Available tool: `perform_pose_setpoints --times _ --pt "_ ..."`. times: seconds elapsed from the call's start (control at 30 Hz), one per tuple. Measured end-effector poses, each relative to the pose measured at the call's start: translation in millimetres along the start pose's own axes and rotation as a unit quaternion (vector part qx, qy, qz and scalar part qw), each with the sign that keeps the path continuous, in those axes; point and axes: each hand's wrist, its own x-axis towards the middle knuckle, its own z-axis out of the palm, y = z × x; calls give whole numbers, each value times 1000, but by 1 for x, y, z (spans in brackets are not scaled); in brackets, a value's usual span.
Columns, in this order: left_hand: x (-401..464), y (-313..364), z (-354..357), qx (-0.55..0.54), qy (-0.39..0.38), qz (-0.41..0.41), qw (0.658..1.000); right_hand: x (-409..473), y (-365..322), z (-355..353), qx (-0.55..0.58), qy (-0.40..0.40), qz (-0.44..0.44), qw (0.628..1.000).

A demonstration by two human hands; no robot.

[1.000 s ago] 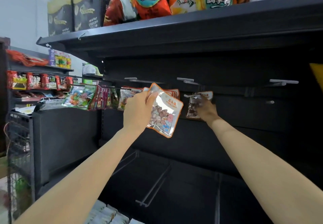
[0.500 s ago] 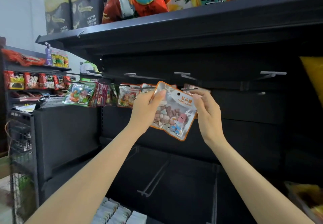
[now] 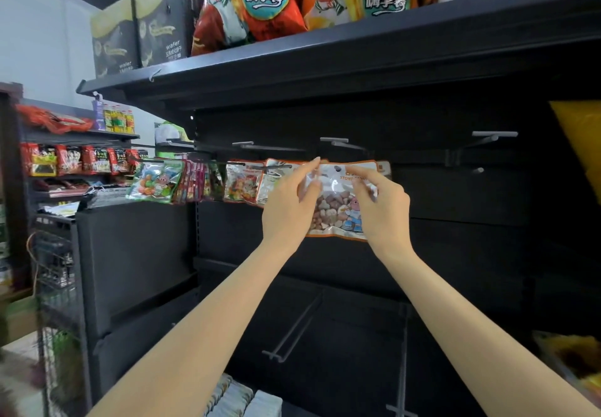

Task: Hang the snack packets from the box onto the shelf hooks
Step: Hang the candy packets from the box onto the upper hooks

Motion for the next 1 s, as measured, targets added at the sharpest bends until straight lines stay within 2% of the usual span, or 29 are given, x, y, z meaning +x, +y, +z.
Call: perform_pose_setpoints --times 0.13,0.2,0.3,0.43,0.53,0.6,0.73,0.8,1.0 --pt "3 -5 7 47 -40 2 998 1 4 2 -31 3 -8 999" --pt "4 -8 15 33 -66 -16 997 4 9 1 -55 -5 -5 998" --pt "11 -10 30 7 -109 -53 993 9 20 -1 -86 -31 14 996" --pt "31 -9 51 41 -167 -68 983 21 41 0 -122 -84 56 987" --pt "50 -11 69 74 -226 -120 964 35 57 5 -123 -125 102 979" --pt "62 -16 82 91 -239 -145 956 44 69 9 -142 -134 121 973" --pt "67 -26 100 74 -234 -123 962 55 90 18 -224 -143 114 957" --pt "67 -31 106 66 -255 -130 956 56 99 20 -256 -159 109 947" --pt "70 -34 111 23 -261 -118 958 58 113 20 -284 -165 114 938"
